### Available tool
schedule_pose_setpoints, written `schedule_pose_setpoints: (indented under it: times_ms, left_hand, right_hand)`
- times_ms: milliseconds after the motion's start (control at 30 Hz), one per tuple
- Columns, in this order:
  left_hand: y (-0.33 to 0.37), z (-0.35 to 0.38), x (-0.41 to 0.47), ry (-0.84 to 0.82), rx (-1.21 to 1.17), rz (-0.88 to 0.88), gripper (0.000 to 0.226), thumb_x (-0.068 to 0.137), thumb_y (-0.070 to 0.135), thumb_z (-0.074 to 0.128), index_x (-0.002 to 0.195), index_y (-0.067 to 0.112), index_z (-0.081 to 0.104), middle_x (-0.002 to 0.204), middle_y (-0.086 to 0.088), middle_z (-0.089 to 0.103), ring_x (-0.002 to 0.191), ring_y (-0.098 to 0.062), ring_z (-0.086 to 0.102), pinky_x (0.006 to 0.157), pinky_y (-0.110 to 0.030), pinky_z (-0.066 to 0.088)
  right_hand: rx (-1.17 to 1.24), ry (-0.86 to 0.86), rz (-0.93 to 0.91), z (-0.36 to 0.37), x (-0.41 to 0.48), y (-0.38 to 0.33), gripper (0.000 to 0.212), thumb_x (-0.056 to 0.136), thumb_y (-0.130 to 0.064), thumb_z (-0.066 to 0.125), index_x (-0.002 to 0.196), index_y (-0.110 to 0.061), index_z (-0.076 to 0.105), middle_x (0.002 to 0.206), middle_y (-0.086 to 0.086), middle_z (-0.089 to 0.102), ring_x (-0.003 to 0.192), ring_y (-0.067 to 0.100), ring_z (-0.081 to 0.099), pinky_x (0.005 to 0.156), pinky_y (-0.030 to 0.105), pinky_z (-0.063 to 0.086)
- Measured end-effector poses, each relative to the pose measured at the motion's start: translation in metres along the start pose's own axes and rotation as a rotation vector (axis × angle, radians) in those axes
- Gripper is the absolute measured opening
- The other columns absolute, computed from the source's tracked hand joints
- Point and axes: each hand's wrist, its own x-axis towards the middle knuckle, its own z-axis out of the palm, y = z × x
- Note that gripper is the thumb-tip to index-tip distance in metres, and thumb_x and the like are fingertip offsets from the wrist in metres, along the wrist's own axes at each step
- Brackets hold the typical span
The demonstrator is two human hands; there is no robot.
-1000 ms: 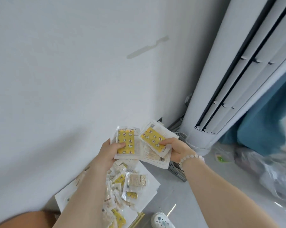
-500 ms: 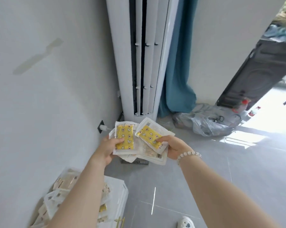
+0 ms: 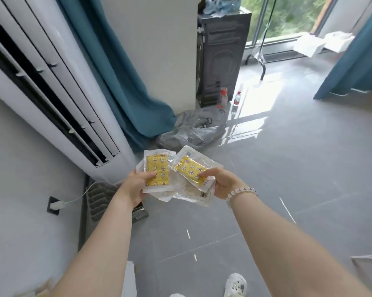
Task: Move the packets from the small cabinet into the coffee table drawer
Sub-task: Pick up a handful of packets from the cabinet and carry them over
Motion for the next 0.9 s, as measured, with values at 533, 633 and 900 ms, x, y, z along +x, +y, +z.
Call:
schedule_pose_setpoints:
  times_ms: [533, 633, 900]
  left_hand:
    - [-0.058, 0.342, -0.008, -0.454, 0.288, -0.042, 0.043, 0.088, -0.002, 0.056, 0.13, 0.006, 0.052, 0.122, -0.016, 0.064, 0.1, -0.03, 0.065, 0.063, -0.028, 0.06]
    - [-0.076, 0.392, -0.01, -0.526, 0.345, -0.082, 0.042, 0.088, -0.002, 0.056, 0.129, 0.006, 0.053, 0.119, -0.015, 0.065, 0.094, -0.027, 0.067, 0.064, -0.029, 0.06]
    - [-0.122, 0.496, -0.021, -0.705, 0.544, -0.178, 0.041, 0.09, -0.002, 0.052, 0.131, 0.002, 0.05, 0.118, -0.015, 0.063, 0.085, -0.023, 0.066, 0.051, -0.022, 0.055]
  right_hand:
    - [0.398, 0.235, -0.326, -0.273, -0.163, -0.019, 0.02, 0.092, 0.007, 0.044, 0.093, -0.003, 0.062, 0.074, 0.009, 0.072, 0.062, 0.02, 0.07, 0.064, 0.031, 0.058]
    - [0.473, 0.301, -0.354, -0.31, -0.191, -0.01, 0.021, 0.093, 0.006, 0.042, 0.088, -0.001, 0.062, 0.071, 0.009, 0.071, 0.059, 0.02, 0.07, 0.071, 0.034, 0.054]
    - [0.699, 0.438, -0.457, -0.375, -0.238, 0.026, 0.024, 0.094, 0.006, 0.04, 0.086, -0.002, 0.061, 0.065, 0.007, 0.071, 0.055, 0.017, 0.07, 0.075, 0.033, 0.051]
